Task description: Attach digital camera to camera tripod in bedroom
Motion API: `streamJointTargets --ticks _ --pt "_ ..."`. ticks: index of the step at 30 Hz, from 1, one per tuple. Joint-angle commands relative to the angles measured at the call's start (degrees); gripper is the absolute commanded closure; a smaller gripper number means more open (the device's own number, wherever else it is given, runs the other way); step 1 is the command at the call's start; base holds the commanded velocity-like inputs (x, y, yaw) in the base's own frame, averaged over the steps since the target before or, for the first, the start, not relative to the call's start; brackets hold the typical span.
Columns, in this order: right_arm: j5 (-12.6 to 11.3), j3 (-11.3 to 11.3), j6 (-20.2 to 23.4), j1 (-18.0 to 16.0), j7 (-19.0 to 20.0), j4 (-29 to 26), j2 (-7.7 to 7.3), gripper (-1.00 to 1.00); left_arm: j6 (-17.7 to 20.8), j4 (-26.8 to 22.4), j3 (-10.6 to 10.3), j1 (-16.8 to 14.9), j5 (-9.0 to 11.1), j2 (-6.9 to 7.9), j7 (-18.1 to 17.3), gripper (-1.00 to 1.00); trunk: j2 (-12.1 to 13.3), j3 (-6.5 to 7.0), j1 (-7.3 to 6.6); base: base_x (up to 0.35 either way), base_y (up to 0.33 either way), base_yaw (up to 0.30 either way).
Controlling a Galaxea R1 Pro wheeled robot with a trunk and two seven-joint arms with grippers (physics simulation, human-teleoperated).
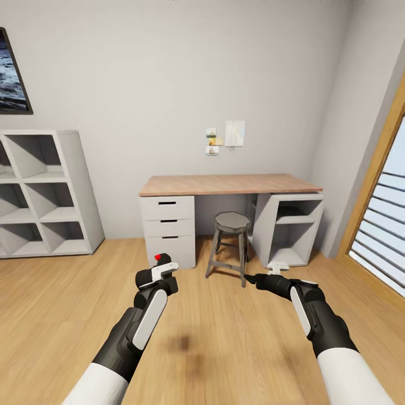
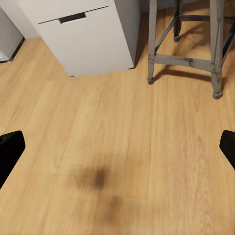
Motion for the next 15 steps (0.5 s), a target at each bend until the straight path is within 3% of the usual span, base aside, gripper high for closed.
streamJointTargets --ticks 1,15 --pt "0.0 -0.1 0.4 0.0 0.2 -0.1 0.02 -1.0 0.1 0.0 -0.1 0.0 0.5 0.03 0.4 1.0 0.4 0.12 -0.23 0.0 0.0 0.0" --pt "0.3 -0.1 0.4 0.0 0.2 -0.1 0.08 -1.0 0.1 0.0 -0.1 0.0 0.5 0.05 0.4 1.0 6.0 2.63 -3.31 0.0 0.0 0.0"
